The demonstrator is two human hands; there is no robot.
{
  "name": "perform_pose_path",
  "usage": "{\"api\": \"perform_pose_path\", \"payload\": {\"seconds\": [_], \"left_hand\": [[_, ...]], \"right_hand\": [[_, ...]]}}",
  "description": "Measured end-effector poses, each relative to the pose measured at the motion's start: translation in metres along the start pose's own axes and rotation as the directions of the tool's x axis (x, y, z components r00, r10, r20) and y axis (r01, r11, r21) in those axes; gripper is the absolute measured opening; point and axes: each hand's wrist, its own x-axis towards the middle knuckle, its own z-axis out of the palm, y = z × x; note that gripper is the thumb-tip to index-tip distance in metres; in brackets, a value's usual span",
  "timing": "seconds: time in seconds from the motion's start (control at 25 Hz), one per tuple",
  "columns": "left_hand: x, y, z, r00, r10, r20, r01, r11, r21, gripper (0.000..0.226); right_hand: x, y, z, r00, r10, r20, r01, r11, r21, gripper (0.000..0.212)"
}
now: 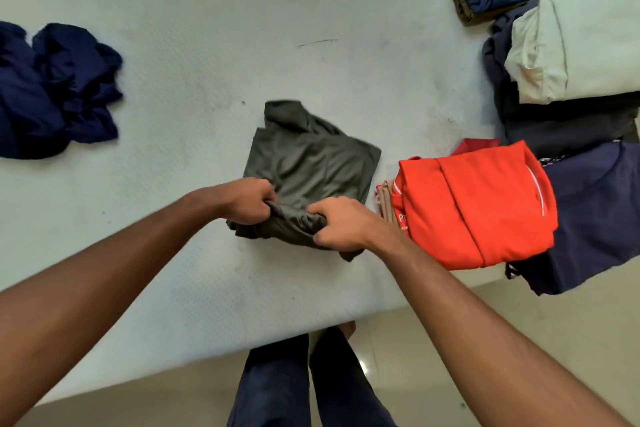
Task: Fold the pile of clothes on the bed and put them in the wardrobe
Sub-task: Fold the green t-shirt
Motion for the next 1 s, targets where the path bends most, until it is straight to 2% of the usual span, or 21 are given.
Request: {"api": "perform_pose_path", "payload": {"seconds": [0.04,0.12,0.2,0.28,0.4,0.44,0.52,0.56,0.64,0.68,0.72,0.76,0.8,0.84,0.92,1.0], "left_hand": [[-0.005,-0.001,-0.001,1.000,0.015,-0.008,-0.016,0.998,-0.063,0.021],[-0.004,-0.002,-0.019,0.992,0.022,-0.124,-0.043,0.984,-0.171,0.018],[0.008,0.001,-0.049,0.962,0.023,-0.271,-0.092,0.965,-0.246,0.015],[0.025,0.006,-0.074,0.917,0.031,-0.397,-0.133,0.964,-0.232,0.016],[0.053,0.002,-0.086,0.823,-0.041,-0.567,-0.107,0.969,-0.225,0.022],[0.059,0.000,-0.083,0.771,-0.077,-0.633,-0.088,0.970,-0.225,0.025],[0.064,-0.004,-0.070,0.620,-0.024,-0.784,-0.075,0.993,-0.090,0.032],[0.064,-0.005,-0.058,0.552,0.052,-0.832,-0.074,0.997,0.014,0.036],[0.063,-0.002,-0.026,0.482,0.242,-0.842,-0.096,0.970,0.223,0.046],[0.063,-0.001,-0.006,0.479,0.339,-0.810,-0.108,0.938,0.329,0.053],[0.063,-0.002,0.014,0.502,0.406,-0.764,-0.095,0.904,0.418,0.060],[0.067,-0.008,0.030,0.542,0.423,-0.726,-0.059,0.881,0.470,0.065],[0.072,-0.016,0.042,0.590,0.390,-0.707,-0.010,0.879,0.476,0.067],[0.079,-0.026,0.047,0.627,0.328,-0.707,0.039,0.893,0.449,0.069],[0.093,-0.045,0.048,0.672,0.236,-0.702,0.077,0.920,0.383,0.072],[0.101,-0.052,0.045,0.684,0.270,-0.678,0.052,0.908,0.415,0.074]], "right_hand": [[-0.005,0.004,-0.001,1.000,0.013,0.008,-0.013,0.994,0.112,0.008],[-0.003,0.015,-0.017,0.992,0.046,-0.114,-0.015,0.964,0.266,0.012],[0.010,0.028,-0.043,0.960,0.085,-0.266,-0.002,0.955,0.295,0.013],[0.027,0.039,-0.069,0.938,0.140,-0.316,-0.027,0.941,0.337,0.011],[0.050,0.061,-0.093,0.908,0.225,-0.355,-0.116,0.946,0.304,0.040],[0.054,0.067,-0.095,0.886,0.259,-0.384,-0.155,0.947,0.281,0.051],[0.057,0.072,-0.088,0.821,0.250,-0.513,-0.185,0.967,0.176,0.057],[0.054,0.067,-0.079,0.762,0.183,-0.621,-0.159,0.983,0.095,0.053],[0.052,0.052,-0.050,0.585,-0.013,-0.811,-0.020,0.999,-0.031,0.044],[0.051,0.044,-0.029,0.550,-0.082,-0.831,0.039,0.997,-0.073,0.045],[0.053,0.038,-0.007,0.574,-0.115,-0.811,0.052,0.993,-0.104,0.052],[0.057,0.035,0.014,0.645,-0.107,-0.756,0.013,0.991,-0.130,0.060],[0.063,0.037,0.033,0.711,-0.065,-0.700,-0.059,0.987,-0.152,0.067],[0.070,0.040,0.048,0.747,-0.014,-0.665,-0.129,0.978,-0.166,0.069],[0.085,0.048,0.064,0.757,0.050,-0.652,-0.204,0.965,-0.162,0.070],[0.094,0.052,0.067,0.739,0.060,-0.671,-0.216,0.965,-0.152,0.070]]}}
